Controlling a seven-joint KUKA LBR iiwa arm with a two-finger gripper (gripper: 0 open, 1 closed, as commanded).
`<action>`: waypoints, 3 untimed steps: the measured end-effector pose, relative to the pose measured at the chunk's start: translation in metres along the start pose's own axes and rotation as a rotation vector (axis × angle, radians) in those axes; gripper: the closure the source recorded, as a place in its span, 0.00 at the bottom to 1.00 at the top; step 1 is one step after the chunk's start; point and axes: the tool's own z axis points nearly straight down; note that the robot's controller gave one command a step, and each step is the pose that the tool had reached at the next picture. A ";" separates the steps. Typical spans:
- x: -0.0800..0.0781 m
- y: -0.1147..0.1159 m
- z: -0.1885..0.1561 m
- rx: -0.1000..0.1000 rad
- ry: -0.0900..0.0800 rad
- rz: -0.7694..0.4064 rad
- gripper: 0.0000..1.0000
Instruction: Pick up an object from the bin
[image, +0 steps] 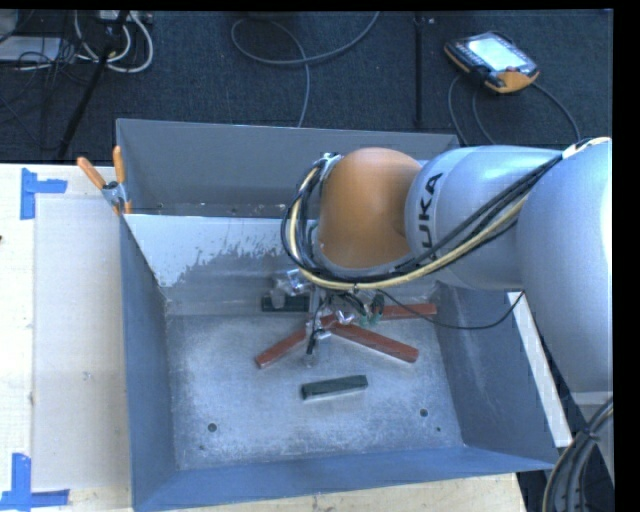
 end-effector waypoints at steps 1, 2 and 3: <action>-0.002 0.005 0.024 -0.002 -0.001 0.004 1.00; -0.002 0.005 0.024 -0.002 -0.001 0.005 1.00; -0.001 0.005 0.022 -0.002 0.004 0.005 1.00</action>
Offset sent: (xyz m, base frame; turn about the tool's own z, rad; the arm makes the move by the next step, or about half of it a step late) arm 0.0000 0.0000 0.0000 0.0000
